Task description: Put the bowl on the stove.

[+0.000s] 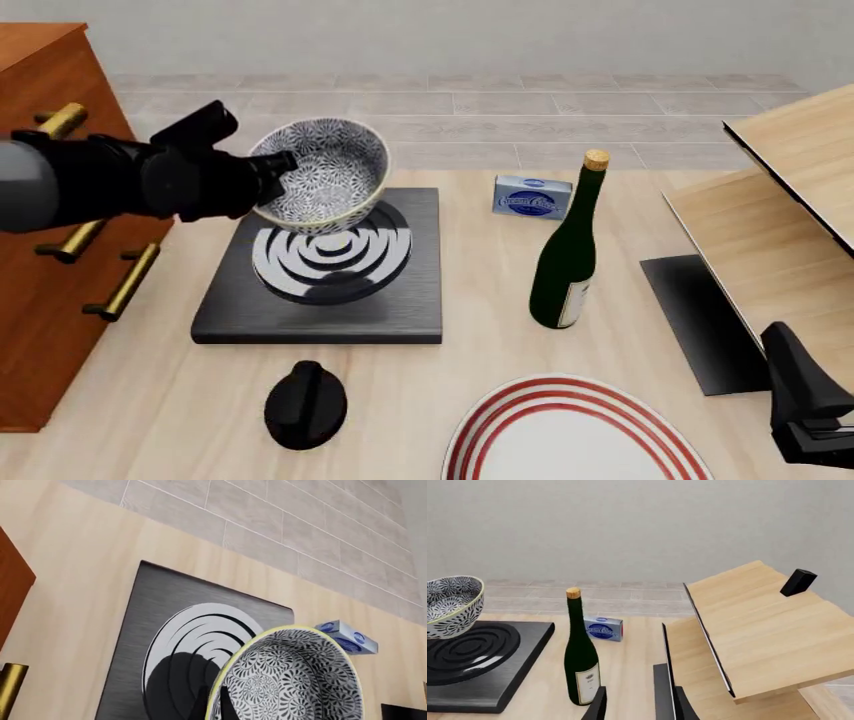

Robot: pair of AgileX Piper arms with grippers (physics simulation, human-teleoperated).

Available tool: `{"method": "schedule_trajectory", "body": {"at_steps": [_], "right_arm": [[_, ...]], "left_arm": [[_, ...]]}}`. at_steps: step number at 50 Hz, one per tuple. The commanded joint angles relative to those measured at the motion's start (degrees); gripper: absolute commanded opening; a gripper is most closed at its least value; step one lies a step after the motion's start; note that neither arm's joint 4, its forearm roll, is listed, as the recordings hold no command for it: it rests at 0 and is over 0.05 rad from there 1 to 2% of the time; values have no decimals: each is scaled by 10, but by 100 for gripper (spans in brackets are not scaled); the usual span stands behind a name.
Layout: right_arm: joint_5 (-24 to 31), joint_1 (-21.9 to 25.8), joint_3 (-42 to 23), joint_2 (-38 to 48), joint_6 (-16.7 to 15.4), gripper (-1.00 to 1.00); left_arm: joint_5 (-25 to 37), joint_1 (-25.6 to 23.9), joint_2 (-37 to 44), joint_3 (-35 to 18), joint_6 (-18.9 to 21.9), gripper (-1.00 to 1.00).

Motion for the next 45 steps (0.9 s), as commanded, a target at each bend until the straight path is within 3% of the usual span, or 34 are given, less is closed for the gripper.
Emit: {"method": "schedule_trajectory", "body": {"at_steps": [1, 45], "right_arm": [[0, 0, 0, 1, 0, 100], [0, -2, 0, 1, 2, 100]], "left_arm": [[-10, 8, 11, -2, 8, -100], [-32, 13, 72, -23, 4, -100]]}}
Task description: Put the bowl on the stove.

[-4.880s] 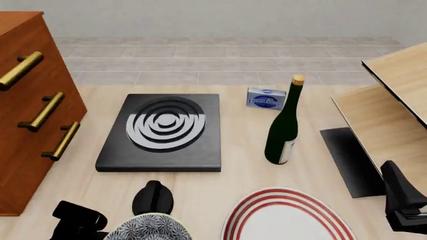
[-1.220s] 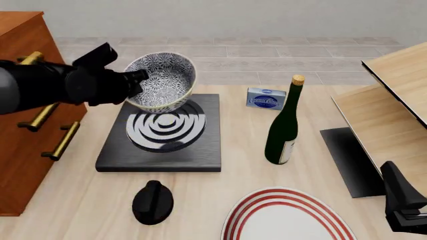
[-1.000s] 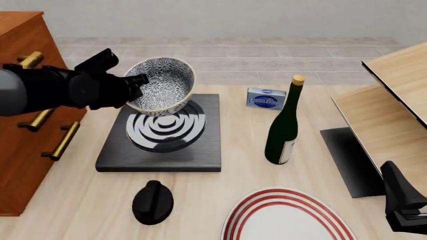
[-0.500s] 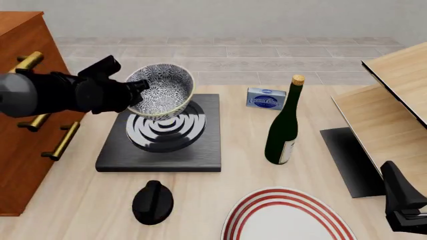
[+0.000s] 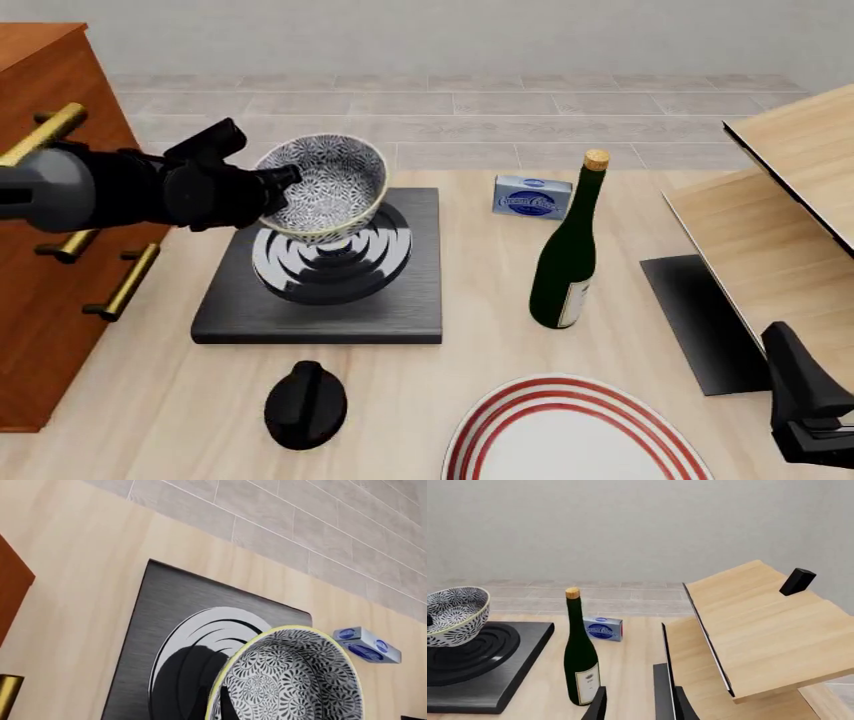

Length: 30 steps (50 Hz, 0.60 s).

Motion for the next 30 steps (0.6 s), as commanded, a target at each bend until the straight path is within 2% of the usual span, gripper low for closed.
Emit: {"method": "schedule_trajectory", "body": {"at_steps": [1, 30], "right_arm": [[0, -1, 0, 0, 1, 100], [0, 0, 0, 1, -2, 100]], "left_arm": [[-6, 0, 15, -10, 3, -100], [-21, 6, 43, -9, 2, -100]]}}
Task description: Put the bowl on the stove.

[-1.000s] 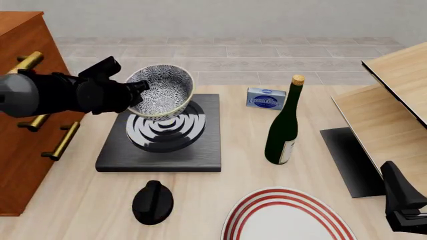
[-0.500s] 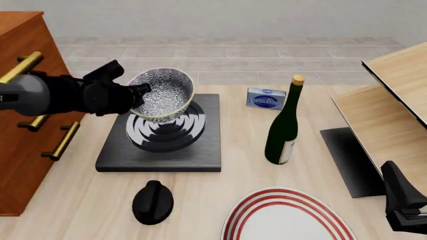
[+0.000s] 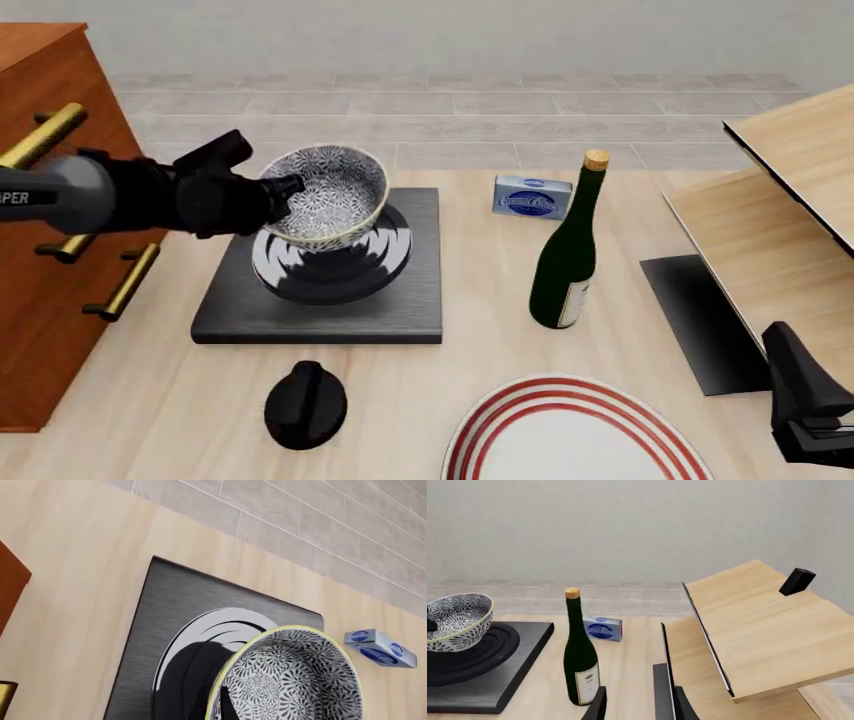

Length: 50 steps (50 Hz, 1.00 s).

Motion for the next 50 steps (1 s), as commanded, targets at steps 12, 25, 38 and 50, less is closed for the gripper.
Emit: {"method": "schedule_trajectory", "body": {"at_steps": [12, 25, 38, 50], "right_arm": [[0, 0, 1, 0, 0, 100], [0, -1, 0, 0, 1, 100], [-1, -1, -1, 1, 1, 100], [-1, -1, 0, 1, 2, 100]], "left_arm": [[-11, 2, 17, -4, 2, -100], [-16, 1, 26, -6, 2, -100], [-21, 2, 20, -5, 15, -100], [-23, 5, 26, -9, 24, -100]]}}
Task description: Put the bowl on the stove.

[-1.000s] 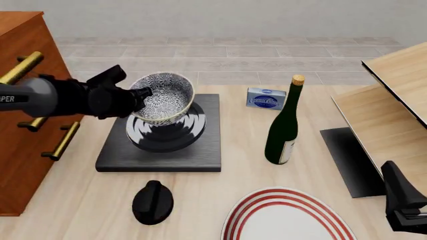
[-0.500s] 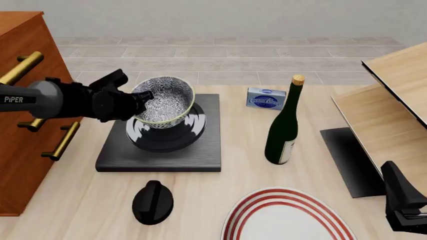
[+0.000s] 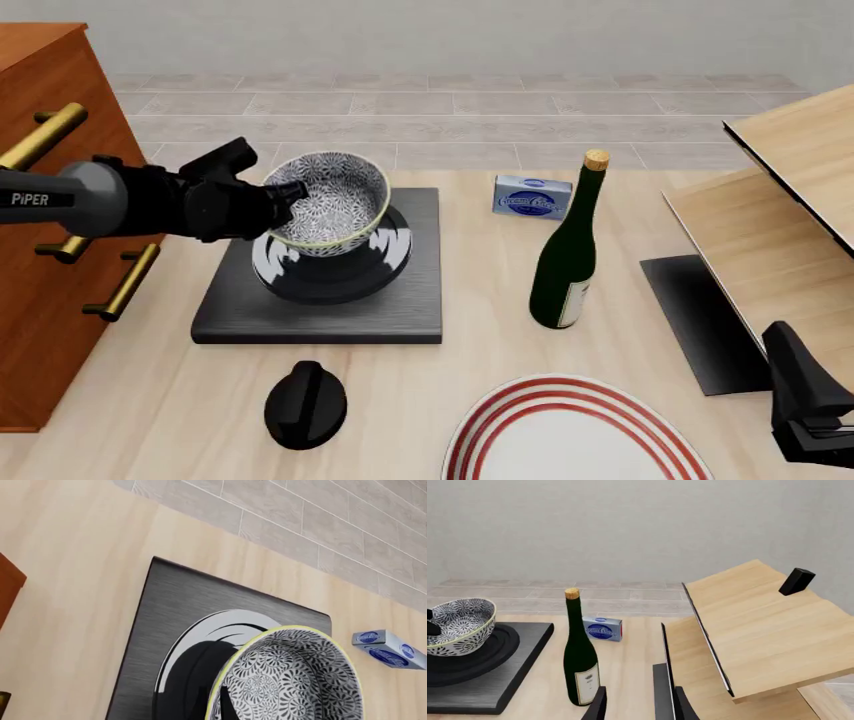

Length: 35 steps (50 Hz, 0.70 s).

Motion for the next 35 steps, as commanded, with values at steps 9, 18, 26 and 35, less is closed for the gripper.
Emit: {"method": "schedule_trajectory", "body": {"at_steps": [9, 18, 26, 35], "right_arm": [[0, 0, 1, 0, 2, 100], [1, 0, 0, -1, 3, 100], [1, 0, 1, -2, 3, 100], [1, 1, 0, -1, 2, 100]], "left_arm": [[-8, -26, -11, -1, 8, 100], [-4, -19, -15, 1, 15, 100], [-1, -11, -25, 5, 17, 100], [8, -7, -63, 17, 23, 100]]}}
